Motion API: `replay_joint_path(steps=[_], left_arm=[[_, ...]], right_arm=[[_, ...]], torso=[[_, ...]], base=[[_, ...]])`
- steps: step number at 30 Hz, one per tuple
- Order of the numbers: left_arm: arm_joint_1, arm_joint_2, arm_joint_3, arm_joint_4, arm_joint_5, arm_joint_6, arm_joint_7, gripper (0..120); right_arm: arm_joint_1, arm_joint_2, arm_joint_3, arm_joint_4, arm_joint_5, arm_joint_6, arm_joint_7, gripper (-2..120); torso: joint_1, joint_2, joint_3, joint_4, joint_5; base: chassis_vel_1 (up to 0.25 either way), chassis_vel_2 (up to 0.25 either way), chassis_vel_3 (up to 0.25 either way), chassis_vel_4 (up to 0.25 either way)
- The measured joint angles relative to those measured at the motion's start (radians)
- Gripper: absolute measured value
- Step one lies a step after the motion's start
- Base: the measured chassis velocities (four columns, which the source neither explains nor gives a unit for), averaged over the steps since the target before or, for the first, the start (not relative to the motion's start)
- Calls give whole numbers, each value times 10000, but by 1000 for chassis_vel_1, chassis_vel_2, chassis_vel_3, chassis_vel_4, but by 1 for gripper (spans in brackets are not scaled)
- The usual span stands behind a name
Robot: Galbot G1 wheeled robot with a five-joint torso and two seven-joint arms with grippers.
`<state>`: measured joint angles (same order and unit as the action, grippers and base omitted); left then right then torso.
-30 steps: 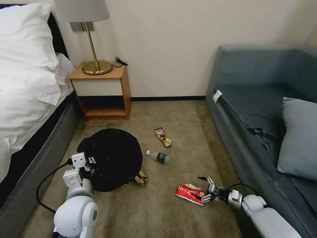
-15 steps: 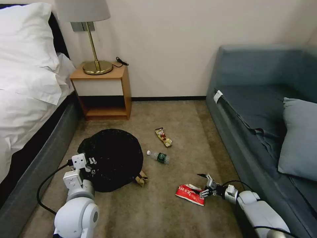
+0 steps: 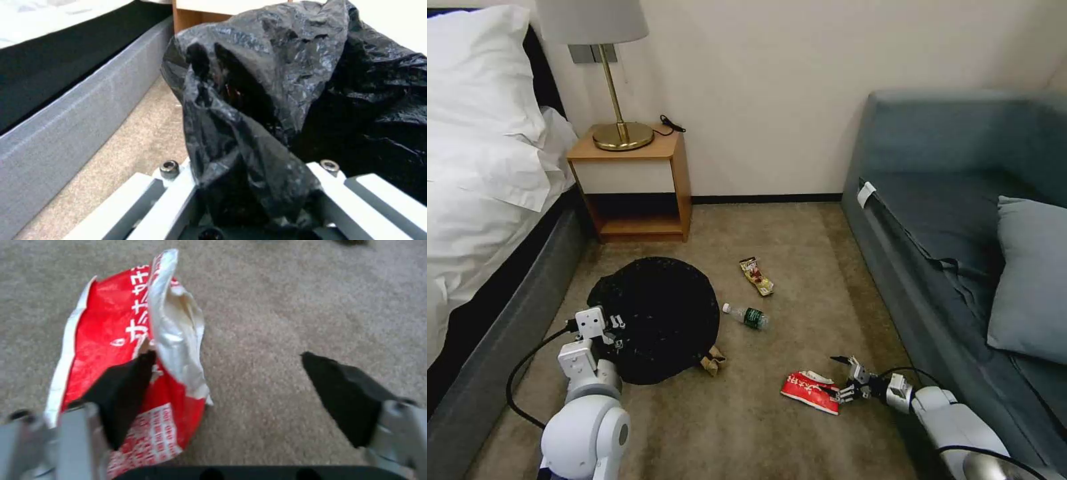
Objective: Pick up the trash bin, then pick up the garbage on the floor and place it into the trash bin.
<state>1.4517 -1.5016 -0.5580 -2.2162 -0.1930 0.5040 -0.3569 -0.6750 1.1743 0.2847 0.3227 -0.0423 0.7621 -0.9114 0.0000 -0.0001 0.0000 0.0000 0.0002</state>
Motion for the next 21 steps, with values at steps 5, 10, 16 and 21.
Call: replay_joint_path(steps=[5, 10, 16, 21], left_arm=[[-120, 22, 22, 25, 14, 48, -17, 4], [-115, 15, 42, 33, 11, 58, -23, 4], [-78, -28, 82, 81, 15, 59, -27, 4], [-73, -32, 79, 96, 20, 59, -32, 4]], right_arm=[[-30, -90, 24, 11, 22, -44, 10, 61], [1, -104, 30, 26, 30, -50, 19, 49], [5, -104, 39, 39, 39, -51, 28, 26], [-24, -105, 47, 62, 46, -52, 44, 7]], torso=[[0, 0, 0, -1, -1], [1, 0, 0, 0, -1], [0, 0, 0, 0, -2], [0, 0, 0, 1, -3]], base=[[0, 0, 0, 0], [0, 0, 0, 0], [0, 0, 0, 0], [0, 0, 0, 0]])
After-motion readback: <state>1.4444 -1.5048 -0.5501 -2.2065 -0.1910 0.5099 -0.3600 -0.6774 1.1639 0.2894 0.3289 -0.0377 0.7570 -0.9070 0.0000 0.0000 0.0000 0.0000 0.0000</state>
